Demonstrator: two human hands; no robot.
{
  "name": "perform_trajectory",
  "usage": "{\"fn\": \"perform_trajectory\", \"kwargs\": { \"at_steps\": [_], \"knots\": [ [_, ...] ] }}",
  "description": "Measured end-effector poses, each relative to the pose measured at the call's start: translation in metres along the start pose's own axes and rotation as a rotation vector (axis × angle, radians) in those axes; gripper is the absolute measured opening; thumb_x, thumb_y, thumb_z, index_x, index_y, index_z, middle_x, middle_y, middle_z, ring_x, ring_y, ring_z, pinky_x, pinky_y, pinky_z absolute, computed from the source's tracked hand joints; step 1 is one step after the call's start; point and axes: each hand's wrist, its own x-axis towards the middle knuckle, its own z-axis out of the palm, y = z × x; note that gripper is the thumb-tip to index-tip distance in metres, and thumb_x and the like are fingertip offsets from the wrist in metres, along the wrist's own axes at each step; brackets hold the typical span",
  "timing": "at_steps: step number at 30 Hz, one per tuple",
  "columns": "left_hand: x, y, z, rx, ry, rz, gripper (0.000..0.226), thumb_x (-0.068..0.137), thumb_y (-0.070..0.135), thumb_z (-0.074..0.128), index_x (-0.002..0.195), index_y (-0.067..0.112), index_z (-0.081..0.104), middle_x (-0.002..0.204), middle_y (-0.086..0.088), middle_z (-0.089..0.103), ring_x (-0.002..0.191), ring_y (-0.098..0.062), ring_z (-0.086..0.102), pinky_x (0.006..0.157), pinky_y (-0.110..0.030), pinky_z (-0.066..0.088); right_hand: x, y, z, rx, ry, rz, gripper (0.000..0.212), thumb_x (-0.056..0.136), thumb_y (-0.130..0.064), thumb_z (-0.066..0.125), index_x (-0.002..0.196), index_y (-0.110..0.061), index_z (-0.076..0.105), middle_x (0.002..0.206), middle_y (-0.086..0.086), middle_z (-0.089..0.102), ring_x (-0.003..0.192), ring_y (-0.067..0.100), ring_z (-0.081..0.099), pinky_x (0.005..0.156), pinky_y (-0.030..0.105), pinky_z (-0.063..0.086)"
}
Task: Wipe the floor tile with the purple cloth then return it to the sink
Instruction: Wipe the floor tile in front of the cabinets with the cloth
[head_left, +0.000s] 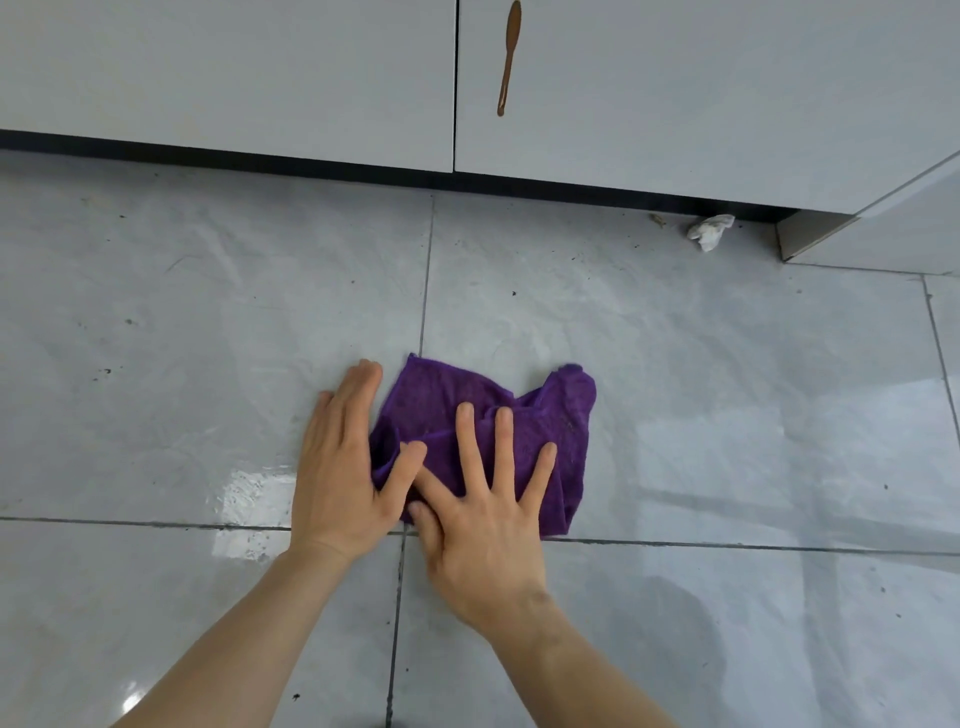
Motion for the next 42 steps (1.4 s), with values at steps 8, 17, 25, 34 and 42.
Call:
{"fn": "perform_trajectory", "kwargs": {
  "at_steps": [8, 17, 25, 34, 42],
  "knots": [
    [0.000, -0.003, 0.001, 0.145, -0.039, 0.108, 0.076, 0.093, 0.057, 0.045, 0.157, 0.020, 0.026, 0.167, -0.002, 0.023, 0.156, -0.016, 0.011, 0.126, -0.049, 0.013, -0.063, 0.013, 0.005, -0.073, -0.083, 0.036, 0.036, 0.094, -0.056, 0.049, 0.130, -0.053, 0.048, 0.170, 0.008, 0.009, 0.154, 0.046, 0.001, 0.110, 0.082, 0.011],
    [-0.002, -0.003, 0.003, 0.257, -0.058, 0.112, 0.079, 0.094, 0.063, 0.035, 0.159, 0.019, 0.023, 0.168, -0.003, 0.020, 0.157, -0.018, 0.007, 0.127, -0.049, 0.011, -0.095, 0.027, 0.017, -0.098, -0.051, 0.056, 0.044, 0.081, -0.061, 0.061, 0.124, -0.054, 0.055, 0.166, 0.011, 0.025, 0.150, 0.050, 0.020, 0.104, 0.083, 0.021],
    [-0.001, -0.001, 0.004, 0.249, -0.052, 0.111, 0.081, 0.093, 0.064, 0.036, 0.157, 0.016, 0.028, 0.167, -0.003, 0.023, 0.157, -0.018, 0.009, 0.126, -0.050, 0.012, -0.009, 0.021, -0.003, -0.046, 0.025, 0.069, 0.052, 0.097, -0.064, 0.036, 0.148, -0.057, 0.027, 0.171, 0.009, 0.000, 0.153, 0.047, -0.011, 0.109, 0.083, 0.003],
    [0.001, -0.002, 0.004, 0.170, -0.023, 0.077, 0.081, 0.096, 0.059, 0.036, 0.159, 0.010, 0.018, 0.167, -0.003, 0.022, 0.156, -0.016, 0.011, 0.126, -0.050, 0.015, 0.085, 0.019, -0.016, -0.097, 0.075, 0.042, 0.056, 0.099, -0.065, 0.026, 0.152, -0.057, 0.009, 0.171, 0.010, -0.007, 0.152, 0.047, -0.017, 0.108, 0.082, -0.002],
    [0.002, 0.003, 0.002, 0.070, 0.006, 0.026, 0.069, 0.099, 0.050, 0.031, 0.160, 0.019, 0.018, 0.168, -0.001, 0.019, 0.156, -0.011, 0.011, 0.127, -0.045, 0.012, 0.069, 0.016, -0.014, -0.045, 0.067, 0.037, 0.056, 0.101, -0.062, 0.027, 0.154, -0.054, 0.011, 0.171, 0.009, -0.007, 0.153, 0.043, -0.018, 0.110, 0.080, -0.003]
  ]
}}
